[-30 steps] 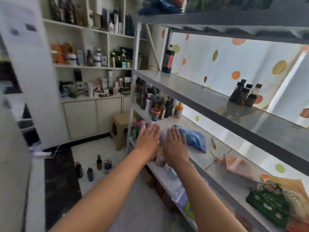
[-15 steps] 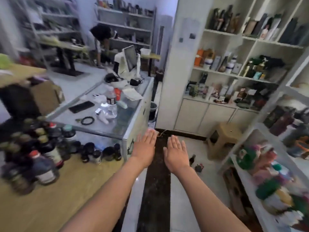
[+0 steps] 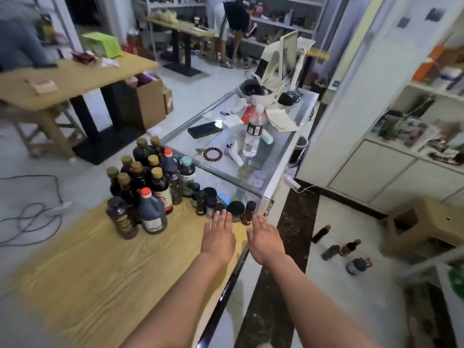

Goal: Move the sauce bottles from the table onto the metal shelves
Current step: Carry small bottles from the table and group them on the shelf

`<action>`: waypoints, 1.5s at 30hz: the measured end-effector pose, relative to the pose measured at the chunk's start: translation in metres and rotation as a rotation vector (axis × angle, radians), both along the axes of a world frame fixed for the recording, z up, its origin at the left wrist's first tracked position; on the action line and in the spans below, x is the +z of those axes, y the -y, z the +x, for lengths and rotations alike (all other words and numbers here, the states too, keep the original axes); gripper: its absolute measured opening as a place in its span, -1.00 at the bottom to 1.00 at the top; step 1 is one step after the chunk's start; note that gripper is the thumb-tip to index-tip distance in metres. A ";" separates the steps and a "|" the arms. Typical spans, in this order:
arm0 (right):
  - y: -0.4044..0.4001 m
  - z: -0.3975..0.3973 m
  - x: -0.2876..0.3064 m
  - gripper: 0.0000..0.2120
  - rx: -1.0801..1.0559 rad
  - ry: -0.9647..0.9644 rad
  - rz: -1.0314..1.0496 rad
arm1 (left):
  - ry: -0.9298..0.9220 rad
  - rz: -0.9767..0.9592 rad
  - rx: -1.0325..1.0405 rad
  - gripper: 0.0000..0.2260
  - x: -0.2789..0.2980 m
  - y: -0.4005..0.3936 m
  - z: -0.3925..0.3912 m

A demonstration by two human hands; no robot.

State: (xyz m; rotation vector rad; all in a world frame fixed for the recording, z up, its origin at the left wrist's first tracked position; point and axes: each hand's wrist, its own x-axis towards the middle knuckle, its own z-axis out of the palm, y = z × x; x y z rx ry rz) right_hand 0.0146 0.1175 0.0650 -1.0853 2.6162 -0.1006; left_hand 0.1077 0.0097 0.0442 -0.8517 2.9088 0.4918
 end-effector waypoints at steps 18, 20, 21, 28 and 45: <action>0.052 -0.138 -0.110 -0.54 -0.378 0.550 -0.186 | -0.001 0.085 0.440 -0.45 -0.063 0.051 -0.120; 0.057 -0.149 -0.119 -0.43 -0.369 0.600 -0.196 | 0.015 0.053 0.473 -0.44 -0.069 0.058 -0.131; 0.059 -0.154 -0.123 -0.41 -0.371 0.625 -0.192 | 0.037 0.046 0.476 -0.46 -0.070 0.060 -0.134; 0.077 -0.161 -0.129 -0.51 -0.363 0.550 -0.189 | 0.224 -0.045 0.350 -0.52 -0.072 0.077 -0.134; 0.033 -0.121 -0.090 -0.75 -0.465 0.625 -0.318 | -0.170 0.400 0.363 -0.65 -0.063 0.055 -0.076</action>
